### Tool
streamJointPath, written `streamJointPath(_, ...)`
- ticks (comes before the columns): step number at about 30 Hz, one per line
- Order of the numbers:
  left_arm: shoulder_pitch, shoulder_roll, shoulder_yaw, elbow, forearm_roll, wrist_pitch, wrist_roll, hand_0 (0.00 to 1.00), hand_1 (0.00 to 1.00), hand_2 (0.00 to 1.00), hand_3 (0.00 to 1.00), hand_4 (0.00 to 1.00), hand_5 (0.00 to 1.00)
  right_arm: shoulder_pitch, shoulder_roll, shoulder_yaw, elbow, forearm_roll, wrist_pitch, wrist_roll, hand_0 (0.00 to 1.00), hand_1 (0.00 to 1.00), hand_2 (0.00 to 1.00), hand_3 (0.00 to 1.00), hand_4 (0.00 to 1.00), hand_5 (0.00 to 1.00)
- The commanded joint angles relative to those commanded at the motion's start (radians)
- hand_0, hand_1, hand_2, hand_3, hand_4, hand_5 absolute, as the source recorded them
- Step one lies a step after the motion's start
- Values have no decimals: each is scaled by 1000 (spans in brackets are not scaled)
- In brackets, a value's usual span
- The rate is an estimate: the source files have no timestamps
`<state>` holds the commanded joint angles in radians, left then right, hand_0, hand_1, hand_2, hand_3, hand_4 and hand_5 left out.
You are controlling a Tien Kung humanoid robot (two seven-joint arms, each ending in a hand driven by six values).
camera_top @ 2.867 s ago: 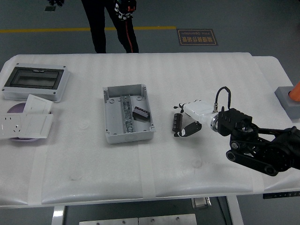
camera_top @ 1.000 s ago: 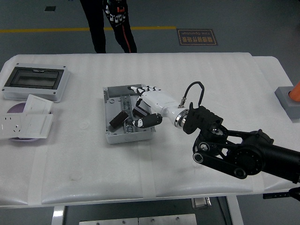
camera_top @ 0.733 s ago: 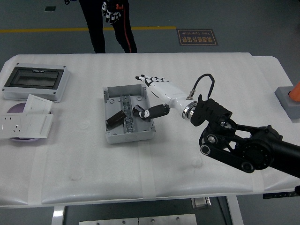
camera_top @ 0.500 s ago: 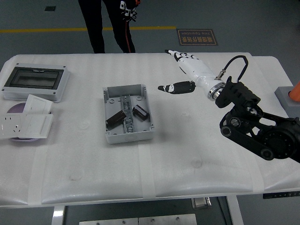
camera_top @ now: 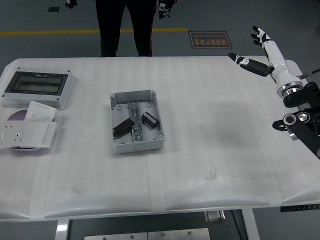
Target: Pick up the battery,place it into the box
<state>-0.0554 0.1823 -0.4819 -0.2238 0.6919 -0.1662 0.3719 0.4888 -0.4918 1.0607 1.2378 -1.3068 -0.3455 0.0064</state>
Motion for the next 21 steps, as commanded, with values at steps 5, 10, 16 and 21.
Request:
streamJointPath(5,1,-3,3,0,-6,2,-2,524,636,525,489,452,371,-59,-3,112,20,44,1,15,996,853,879,998,933,515)
streamJointPath(10,3,-7,7,1,-12,2,-4,524,637,529,495,451,371,-110,-7,202,18,57,4,19,997,850,880,998,932,512)
streamJointPath(16,1,-8,8,3,-13,1,-6,524,637,533,496,449,367,-128,-12,245,-4,78,9,19,995,846,881,998,931,516)
streamJointPath(21,-2,-6,5,4,-10,1,-6,524,637,533,496,449,367,-123,-7,252,-11,72,7,15,995,846,881,998,931,516)
